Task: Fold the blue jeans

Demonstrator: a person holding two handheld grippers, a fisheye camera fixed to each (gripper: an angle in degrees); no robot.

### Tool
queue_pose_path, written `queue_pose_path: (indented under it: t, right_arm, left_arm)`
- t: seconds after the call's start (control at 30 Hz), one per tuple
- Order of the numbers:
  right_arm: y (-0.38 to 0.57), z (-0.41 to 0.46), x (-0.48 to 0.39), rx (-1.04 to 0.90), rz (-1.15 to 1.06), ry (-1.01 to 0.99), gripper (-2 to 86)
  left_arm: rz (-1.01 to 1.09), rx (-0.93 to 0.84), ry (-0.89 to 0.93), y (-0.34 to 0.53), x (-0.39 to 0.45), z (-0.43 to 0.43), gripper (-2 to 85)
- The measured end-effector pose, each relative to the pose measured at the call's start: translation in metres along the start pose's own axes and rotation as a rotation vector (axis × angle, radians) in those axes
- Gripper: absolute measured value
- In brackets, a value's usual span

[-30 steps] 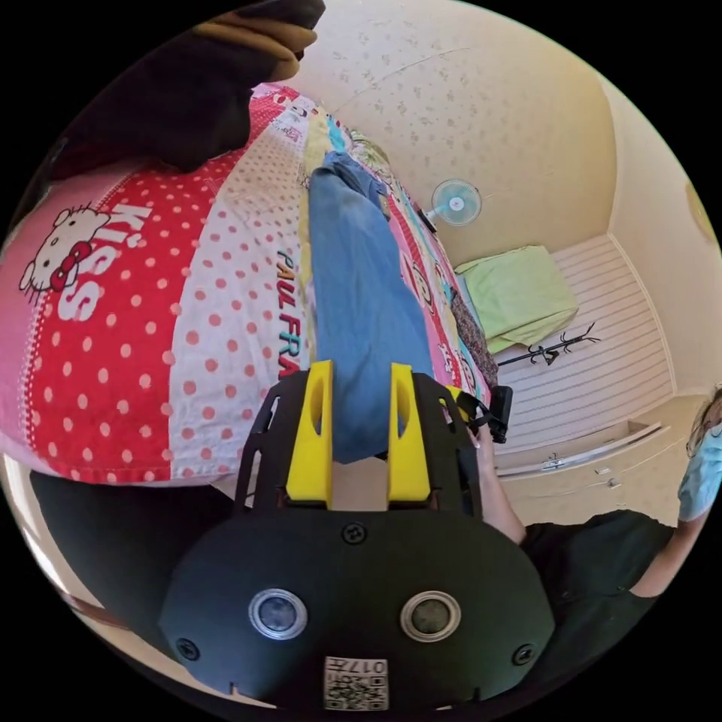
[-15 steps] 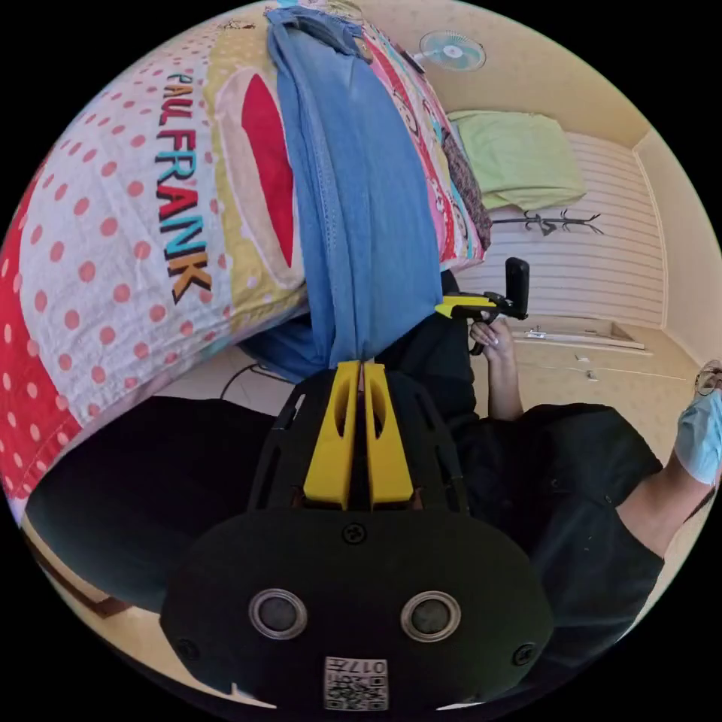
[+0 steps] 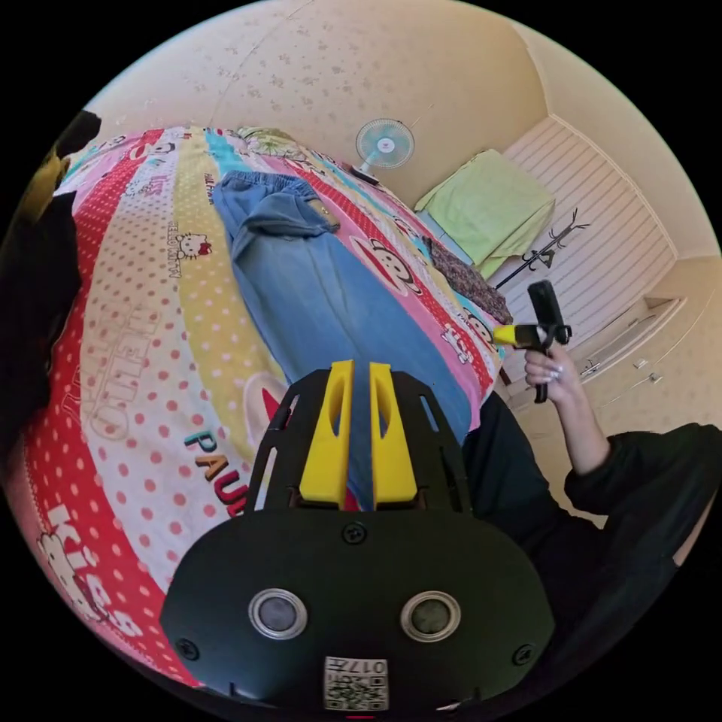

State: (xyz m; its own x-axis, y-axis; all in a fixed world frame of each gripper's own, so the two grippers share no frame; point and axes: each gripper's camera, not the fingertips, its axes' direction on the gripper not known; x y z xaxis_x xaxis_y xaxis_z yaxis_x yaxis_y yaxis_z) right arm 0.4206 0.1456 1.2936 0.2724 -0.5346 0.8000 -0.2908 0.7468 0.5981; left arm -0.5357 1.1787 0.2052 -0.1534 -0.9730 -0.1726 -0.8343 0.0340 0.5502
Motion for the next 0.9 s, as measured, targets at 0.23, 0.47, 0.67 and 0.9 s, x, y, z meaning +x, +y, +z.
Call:
queue_pose_path:
  t: [0.23,0.47,0.67,0.9]
  right_arm:
    - [-0.155,0.015,0.054,0.118,-0.034,-0.060,10.2]
    - [-0.226,0.002,0.133,0.410,0.337,0.160,12.9]
    - [-0.250,0.012,0.154,0.436,0.325,0.009,7.2]
    - [-0.292,-0.005,0.127,0.684,0.175,-0.392,2.4]
  left_arm:
    - [-0.057,0.065,0.357,0.026,-0.075,0.002,-0.8]
    - [-0.102,0.066,0.346,0.020,-0.088,0.003,-1.0]
    - [-0.082,0.057,0.343,0.012,-0.088,0.000,-1.0]
    - [-0.092,0.074,0.378,0.003,-0.094,-0.003,-1.0]
